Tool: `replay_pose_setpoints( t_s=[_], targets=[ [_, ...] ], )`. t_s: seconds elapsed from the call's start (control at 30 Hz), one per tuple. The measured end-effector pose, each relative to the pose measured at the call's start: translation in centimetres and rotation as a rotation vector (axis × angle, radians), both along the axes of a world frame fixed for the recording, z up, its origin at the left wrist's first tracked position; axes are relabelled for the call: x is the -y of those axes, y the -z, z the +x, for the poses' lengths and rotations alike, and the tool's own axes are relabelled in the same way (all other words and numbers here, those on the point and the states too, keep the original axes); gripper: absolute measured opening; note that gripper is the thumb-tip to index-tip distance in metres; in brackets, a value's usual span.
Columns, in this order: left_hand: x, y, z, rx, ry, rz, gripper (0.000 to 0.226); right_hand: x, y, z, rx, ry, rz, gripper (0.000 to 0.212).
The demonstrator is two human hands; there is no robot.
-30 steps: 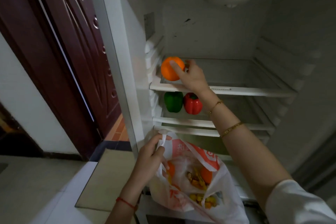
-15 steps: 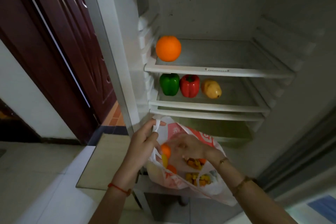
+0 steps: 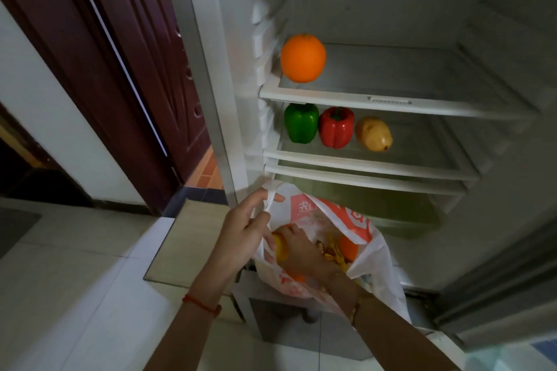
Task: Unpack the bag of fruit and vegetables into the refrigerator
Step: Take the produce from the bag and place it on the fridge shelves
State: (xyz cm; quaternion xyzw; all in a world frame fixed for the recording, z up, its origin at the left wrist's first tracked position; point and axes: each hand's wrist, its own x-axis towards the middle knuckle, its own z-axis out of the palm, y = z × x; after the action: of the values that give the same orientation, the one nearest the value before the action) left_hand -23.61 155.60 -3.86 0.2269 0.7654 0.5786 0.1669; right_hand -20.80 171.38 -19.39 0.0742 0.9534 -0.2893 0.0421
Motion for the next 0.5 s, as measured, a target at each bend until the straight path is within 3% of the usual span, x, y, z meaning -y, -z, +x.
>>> replay_pose_setpoints(
  t_s=[0.13, 0.37, 0.5],
  targets=[
    [-0.2, -0.2, 0.0, -0.022, -0.015, 0.035, 0.049, -2.3, -2.3, 1.1, 0.016, 0.083, -0.137, 0.067],
    [-1.5, -0.2, -0.2, 0.034, 0.029, 0.05, 0.053, -6.3, -11.5, 4.0, -0.2, 0.092, -0.57, 0.069],
    [-2.6, -0.1, -1.0, -0.01, 0.004, 0.038, 0.039, -7.5, -16.9, 4.5, -0.386, 0.096, -0.551, 0.066]
  ],
)
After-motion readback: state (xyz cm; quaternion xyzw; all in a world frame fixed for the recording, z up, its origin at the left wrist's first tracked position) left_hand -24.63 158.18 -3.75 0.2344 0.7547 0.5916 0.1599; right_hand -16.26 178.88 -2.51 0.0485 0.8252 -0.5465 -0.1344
